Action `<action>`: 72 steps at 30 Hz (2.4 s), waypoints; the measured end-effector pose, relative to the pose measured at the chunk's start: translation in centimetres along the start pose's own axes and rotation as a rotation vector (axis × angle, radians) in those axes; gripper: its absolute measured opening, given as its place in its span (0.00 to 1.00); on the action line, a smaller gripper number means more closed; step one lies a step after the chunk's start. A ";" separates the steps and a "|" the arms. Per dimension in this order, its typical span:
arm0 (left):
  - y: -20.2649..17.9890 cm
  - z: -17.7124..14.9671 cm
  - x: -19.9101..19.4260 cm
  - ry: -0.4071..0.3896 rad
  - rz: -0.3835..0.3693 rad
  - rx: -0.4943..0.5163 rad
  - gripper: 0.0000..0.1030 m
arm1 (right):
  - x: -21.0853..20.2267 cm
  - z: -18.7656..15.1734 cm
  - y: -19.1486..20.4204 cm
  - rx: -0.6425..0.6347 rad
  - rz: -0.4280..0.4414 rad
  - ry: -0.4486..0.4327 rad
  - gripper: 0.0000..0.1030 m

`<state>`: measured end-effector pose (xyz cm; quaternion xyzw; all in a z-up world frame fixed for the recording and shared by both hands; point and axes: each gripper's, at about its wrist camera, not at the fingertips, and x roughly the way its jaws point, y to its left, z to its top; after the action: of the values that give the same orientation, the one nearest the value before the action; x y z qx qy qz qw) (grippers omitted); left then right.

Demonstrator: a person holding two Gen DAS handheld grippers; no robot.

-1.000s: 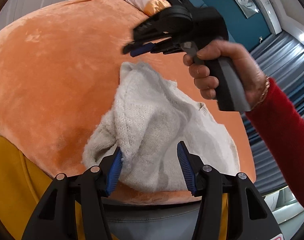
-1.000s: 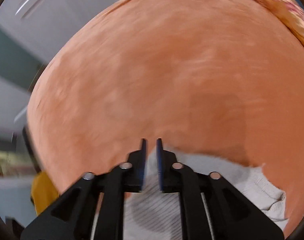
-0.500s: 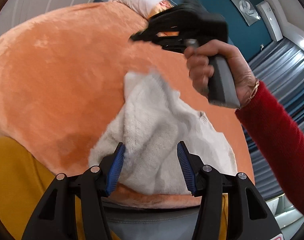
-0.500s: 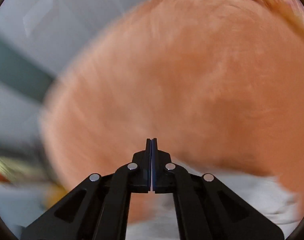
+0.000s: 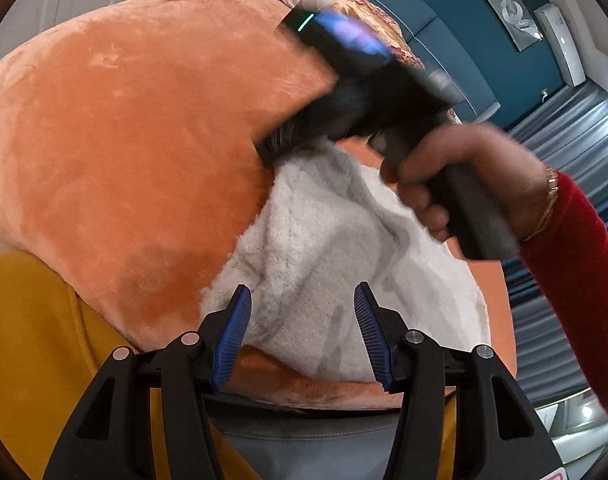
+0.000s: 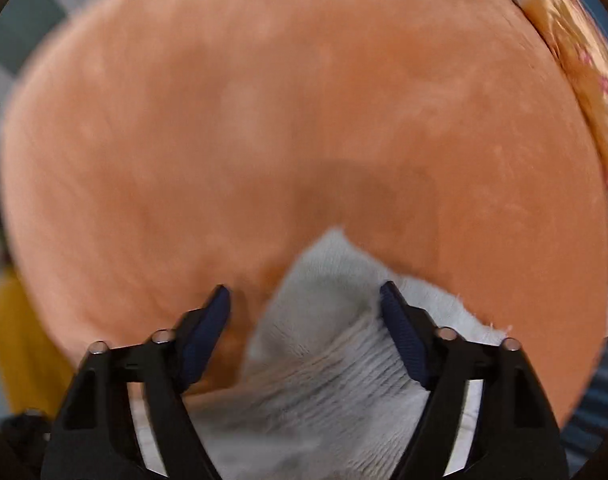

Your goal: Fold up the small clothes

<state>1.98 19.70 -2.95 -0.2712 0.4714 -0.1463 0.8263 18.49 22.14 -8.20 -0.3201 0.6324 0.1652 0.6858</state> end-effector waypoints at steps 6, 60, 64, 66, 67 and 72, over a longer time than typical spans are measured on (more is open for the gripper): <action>0.9 0.6 -0.5 -0.018 -0.029 -0.030 0.49 | -6.5 -0.1 -8.0 0.399 0.343 -0.355 0.06; 0.2 2.7 -2.4 0.015 0.134 0.086 0.41 | -5.1 -8.5 -7.8 0.348 0.282 -0.459 0.04; 1.1 2.1 -1.3 0.045 0.135 0.054 0.45 | -6.6 -6.8 -10.6 0.437 0.310 -0.537 0.04; 1.3 2.0 -0.5 0.066 0.145 0.033 0.45 | -3.3 -5.3 -10.4 0.425 0.276 -0.408 0.04; 1.3 2.0 -0.5 0.065 0.145 0.031 0.46 | -2.7 -5.5 -10.5 0.443 0.274 -0.398 0.05; 2.8 1.2 -0.2 0.059 0.167 -0.027 0.58 | -5.1 -9.8 -11.5 0.573 0.407 -0.515 0.22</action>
<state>2.91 22.47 -3.98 -0.2375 0.5186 -0.0786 0.8176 17.50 8.18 -0.56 0.0658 0.5114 0.1893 0.8357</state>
